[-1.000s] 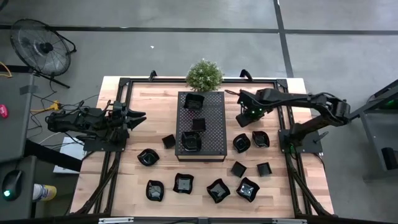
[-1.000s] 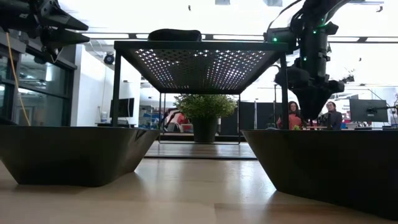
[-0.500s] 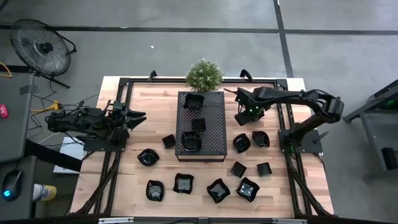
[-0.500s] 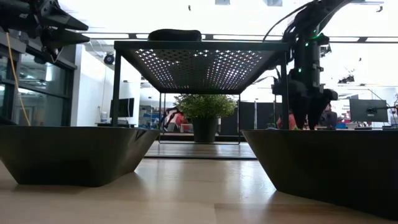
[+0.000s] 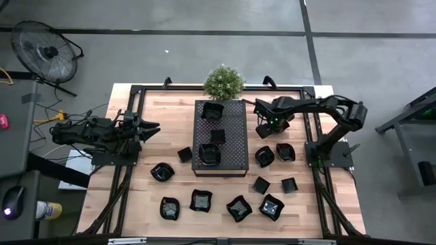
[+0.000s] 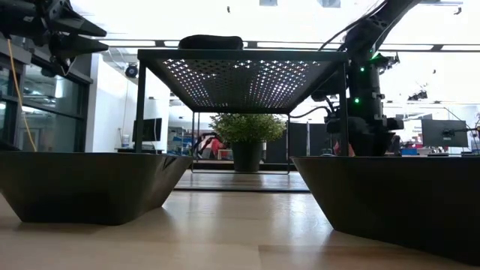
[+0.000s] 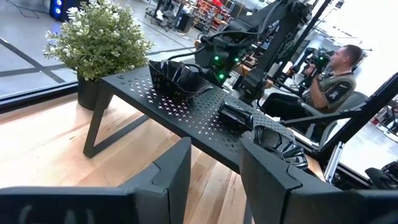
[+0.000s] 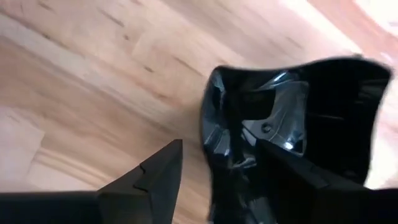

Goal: Pick & Place Mini shaped plates
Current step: Stack the distorted square plate on top of the distorted square plate on the shelf

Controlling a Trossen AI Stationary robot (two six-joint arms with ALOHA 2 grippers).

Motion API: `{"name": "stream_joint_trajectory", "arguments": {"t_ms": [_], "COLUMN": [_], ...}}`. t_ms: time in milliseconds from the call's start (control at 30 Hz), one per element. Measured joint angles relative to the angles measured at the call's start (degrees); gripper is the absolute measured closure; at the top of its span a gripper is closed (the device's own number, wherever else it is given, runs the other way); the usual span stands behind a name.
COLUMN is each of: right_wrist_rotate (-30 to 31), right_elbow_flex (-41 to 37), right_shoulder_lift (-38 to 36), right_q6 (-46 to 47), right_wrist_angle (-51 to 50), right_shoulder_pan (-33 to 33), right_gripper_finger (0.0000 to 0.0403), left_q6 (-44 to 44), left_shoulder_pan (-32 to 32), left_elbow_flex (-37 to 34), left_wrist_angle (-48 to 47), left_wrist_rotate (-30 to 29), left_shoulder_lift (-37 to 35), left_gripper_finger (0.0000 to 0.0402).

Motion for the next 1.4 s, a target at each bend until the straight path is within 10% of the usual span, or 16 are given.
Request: {"name": "stream_joint_trajectory", "arguments": {"t_ms": [1400], "right_wrist_rotate": [-1.6], "right_elbow_flex": [0.0], "right_shoulder_lift": [0.0], "right_q6": [-3.7], "right_wrist_angle": [0.7], "right_shoulder_pan": [-1.0], "right_gripper_finger": [0.0372], "left_q6": [0.0], "left_shoulder_pan": [0.0], "left_elbow_flex": [0.0], "left_wrist_angle": [0.0], "left_wrist_rotate": [-1.7], "left_shoulder_lift": [0.0], "left_gripper_finger": [0.0270]}}
